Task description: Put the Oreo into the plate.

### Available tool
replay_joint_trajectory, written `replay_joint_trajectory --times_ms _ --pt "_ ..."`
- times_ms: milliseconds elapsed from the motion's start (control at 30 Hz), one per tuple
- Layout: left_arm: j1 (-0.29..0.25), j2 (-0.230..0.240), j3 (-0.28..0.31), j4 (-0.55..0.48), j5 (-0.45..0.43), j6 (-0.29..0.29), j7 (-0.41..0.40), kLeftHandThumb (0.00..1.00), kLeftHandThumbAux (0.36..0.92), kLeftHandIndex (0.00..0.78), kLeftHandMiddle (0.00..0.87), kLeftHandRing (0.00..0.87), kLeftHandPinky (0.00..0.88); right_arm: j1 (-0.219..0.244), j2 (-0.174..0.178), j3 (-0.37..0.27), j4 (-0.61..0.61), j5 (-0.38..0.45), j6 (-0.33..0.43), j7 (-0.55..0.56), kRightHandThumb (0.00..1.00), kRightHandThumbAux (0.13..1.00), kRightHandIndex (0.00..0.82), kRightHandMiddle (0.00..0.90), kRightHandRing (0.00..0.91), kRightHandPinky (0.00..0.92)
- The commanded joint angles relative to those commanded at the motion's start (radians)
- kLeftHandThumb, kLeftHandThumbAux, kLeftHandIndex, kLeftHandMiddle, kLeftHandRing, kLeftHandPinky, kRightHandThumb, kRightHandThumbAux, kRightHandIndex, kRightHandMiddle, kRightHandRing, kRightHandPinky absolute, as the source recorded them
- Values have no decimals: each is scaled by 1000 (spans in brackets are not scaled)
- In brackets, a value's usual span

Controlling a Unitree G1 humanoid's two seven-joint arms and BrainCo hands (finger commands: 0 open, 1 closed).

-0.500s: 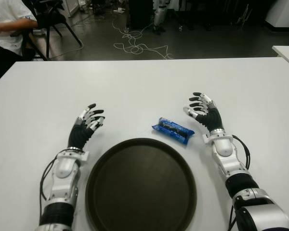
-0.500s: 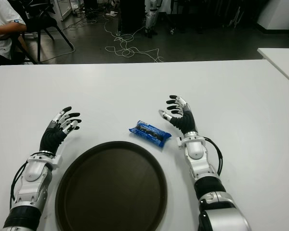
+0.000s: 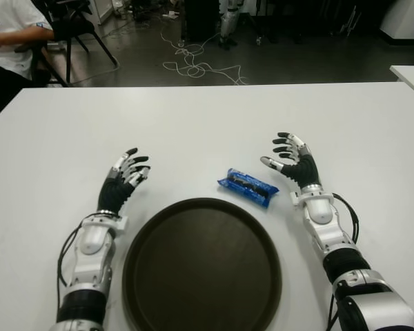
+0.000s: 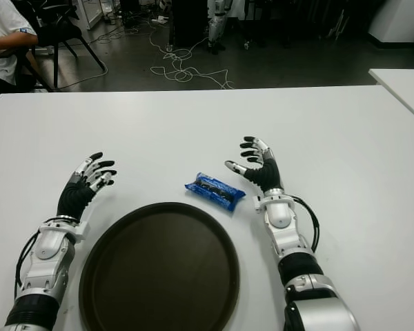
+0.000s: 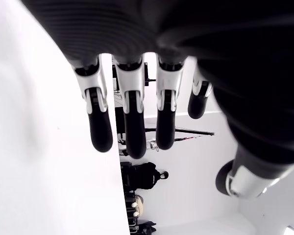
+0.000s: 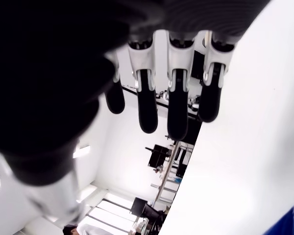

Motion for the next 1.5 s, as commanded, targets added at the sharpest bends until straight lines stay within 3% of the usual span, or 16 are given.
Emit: replay_joint_trajectory --times_ms 300,1133,1333,1500 --pt "-4 0 1 17 -6 -33 -12 371 622 127 254 280 312 1 -3 6 -1 -11 0 -7 50 788 248 313 318 299" --pt "-4 5 -4 14 5 -21 -2 392 616 131 265 287 312 -8 -6 8 27 -10 -34 -13 98 789 232 301 313 298" --pt "-6 7 -1 22 -1 -28 -10 379 613 126 262 289 319 -6 -23 43 21 -66 -25 -43 23 711 98 133 130 110" --pt "-9 8 2 28 -4 -29 -14 377 619 124 262 289 324 -7 -39 73 26 -115 -22 -67 3 660 25 37 34 55"
